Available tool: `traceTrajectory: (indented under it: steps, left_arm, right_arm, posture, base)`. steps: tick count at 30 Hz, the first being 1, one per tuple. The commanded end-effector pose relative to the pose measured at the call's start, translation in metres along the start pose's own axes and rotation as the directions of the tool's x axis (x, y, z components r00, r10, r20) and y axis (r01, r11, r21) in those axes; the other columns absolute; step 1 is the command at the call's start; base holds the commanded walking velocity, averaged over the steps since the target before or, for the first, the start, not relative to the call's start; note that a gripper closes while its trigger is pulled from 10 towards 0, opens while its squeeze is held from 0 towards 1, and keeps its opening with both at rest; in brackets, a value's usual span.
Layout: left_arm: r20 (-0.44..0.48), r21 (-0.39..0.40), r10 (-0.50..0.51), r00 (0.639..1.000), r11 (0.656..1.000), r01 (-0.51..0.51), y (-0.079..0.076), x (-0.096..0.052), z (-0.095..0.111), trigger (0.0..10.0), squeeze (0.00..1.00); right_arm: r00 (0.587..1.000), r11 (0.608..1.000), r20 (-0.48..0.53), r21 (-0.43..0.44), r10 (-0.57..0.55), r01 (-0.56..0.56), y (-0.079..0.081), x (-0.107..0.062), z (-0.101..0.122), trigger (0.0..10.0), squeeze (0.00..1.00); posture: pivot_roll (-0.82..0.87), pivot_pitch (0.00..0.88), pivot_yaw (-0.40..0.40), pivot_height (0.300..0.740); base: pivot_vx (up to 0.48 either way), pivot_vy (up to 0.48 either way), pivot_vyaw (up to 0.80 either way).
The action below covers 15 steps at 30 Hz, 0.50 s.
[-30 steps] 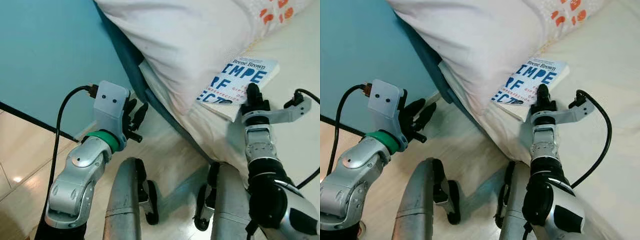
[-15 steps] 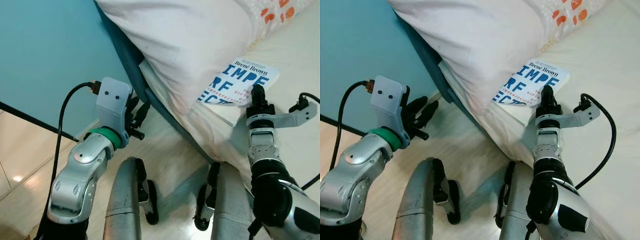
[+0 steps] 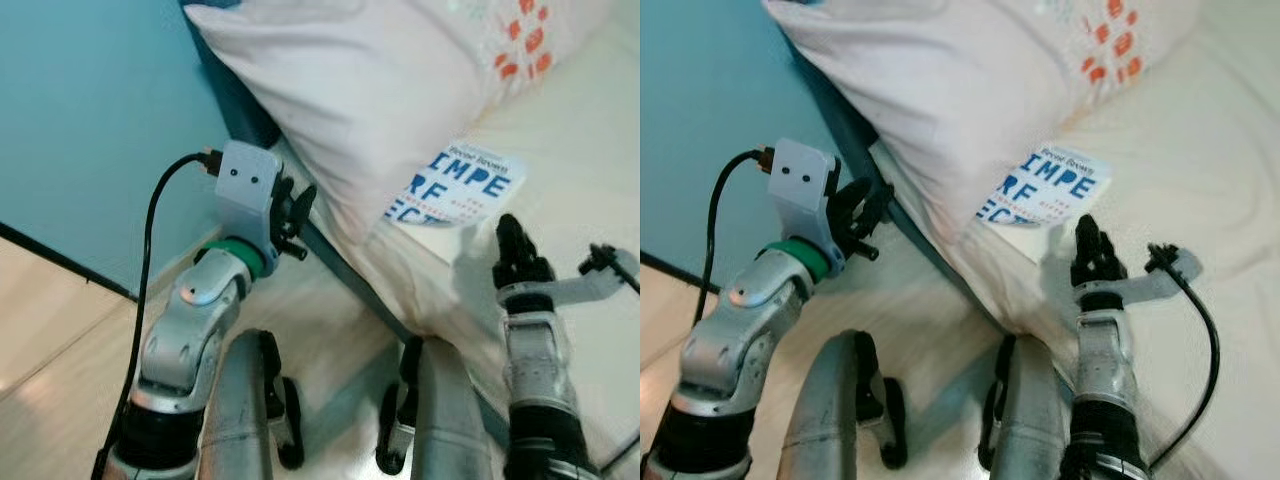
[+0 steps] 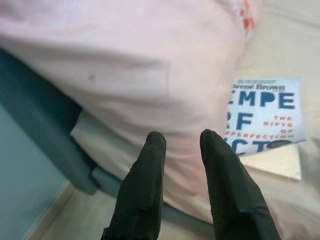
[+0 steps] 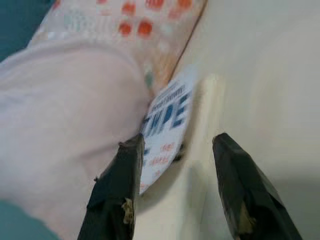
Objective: Clean up the room
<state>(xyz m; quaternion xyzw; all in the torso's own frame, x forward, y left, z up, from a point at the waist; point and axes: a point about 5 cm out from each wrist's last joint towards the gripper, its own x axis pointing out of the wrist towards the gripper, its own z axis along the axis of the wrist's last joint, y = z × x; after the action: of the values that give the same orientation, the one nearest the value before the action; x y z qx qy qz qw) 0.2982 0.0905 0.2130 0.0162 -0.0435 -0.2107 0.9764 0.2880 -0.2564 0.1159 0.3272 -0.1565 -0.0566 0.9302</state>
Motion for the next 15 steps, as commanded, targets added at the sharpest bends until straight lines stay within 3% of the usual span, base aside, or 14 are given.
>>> traceTrajectory:
  steps: [1,2,4,6,8,9,11,15]
  left_arm:
    - [-0.002,-0.001,-0.022,1.000,1.000,0.022,-0.004,0.005,-0.004,10.0,0.00]
    - [-0.002,-0.001,-0.022,1.000,1.000,0.022,-0.004,0.005,-0.004,10.0,0.00]
    - [0.016,-0.003,-0.027,1.000,1.000,0.027,-0.004,0.012,-0.005,10.0,0.00]
    - [0.016,-0.003,-0.027,1.000,1.000,0.027,-0.004,0.012,-0.005,10.0,0.00]
    - [0.026,-0.021,-0.016,1.000,1.000,0.017,-0.004,0.015,-0.006,10.0,0.00]
    - [0.026,-0.021,-0.016,1.000,1.000,0.017,-0.004,0.015,-0.006,10.0,0.00]
    - [0.038,-0.078,0.021,0.999,0.997,-0.018,0.001,0.013,-0.007,10.0,0.00]
    - [0.051,-0.099,0.058,0.997,0.994,-0.053,0.006,0.012,-0.007,10.0,0.00]
  right_arm:
    - [0.998,0.987,0.024,-0.150,0.056,-0.052,0.010,0.004,0.017,10.0,0.00]
    - [0.998,0.987,0.024,-0.150,0.056,-0.052,0.010,0.004,0.017,10.0,0.00]
    - [0.983,0.934,0.013,-0.313,0.183,-0.170,0.043,0.020,0.024,10.0,0.00]
    - [0.983,0.934,0.013,-0.313,0.183,-0.170,0.043,0.020,0.024,10.0,0.00]
    - [0.963,0.894,0.002,-0.372,0.269,-0.249,0.071,0.028,0.023,10.0,0.00]
    - [0.963,0.894,0.002,-0.372,0.269,-0.249,0.071,0.028,0.023,10.0,0.00]
    - [0.923,0.838,0.019,-0.427,0.385,-0.340,0.106,0.031,0.020,10.0,0.00]
    - [0.904,0.821,0.014,-0.426,0.427,-0.381,0.125,0.032,0.014,10.0,0.00]
  posture:
    - [-0.07,0.103,0.104,0.594]
    - [-0.07,0.103,0.104,0.594]
    - [-0.08,0.074,0.095,0.594]
    - [-0.08,0.074,0.095,0.594]
    - [-0.08,0.059,0.090,0.594]
    - [-0.08,0.059,0.090,0.594]
    - [-0.07,0.027,0.069,0.598]
    - [-0.06,0.000,0.040,0.608]
  base:
    - [0.000,0.000,0.00]
    - [0.000,0.000,0.00]
    - [0.000,0.000,0.00]
    - [0.000,0.000,0.00]
    - [0.000,0.000,0.00]
    - [0.000,0.000,0.00]
    - [0.000,0.000,0.00]
    - [0.000,0.000,0.00]
